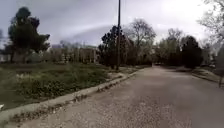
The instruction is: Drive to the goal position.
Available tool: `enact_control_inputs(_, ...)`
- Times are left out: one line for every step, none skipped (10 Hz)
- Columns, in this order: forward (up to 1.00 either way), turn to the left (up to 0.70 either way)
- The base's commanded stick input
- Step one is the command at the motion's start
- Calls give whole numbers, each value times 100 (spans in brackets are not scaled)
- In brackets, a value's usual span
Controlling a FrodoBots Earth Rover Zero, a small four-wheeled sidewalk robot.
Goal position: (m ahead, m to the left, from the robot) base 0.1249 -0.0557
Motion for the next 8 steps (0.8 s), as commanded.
enact_control_inputs(0,-70)
enact_control_inputs(0,-24)
enact_control_inputs(0,0)
enact_control_inputs(0,0)
enact_control_inputs(0,0)
enact_control_inputs(0,-16)
enact_control_inputs(0,-70)
enact_control_inputs(0,-70)
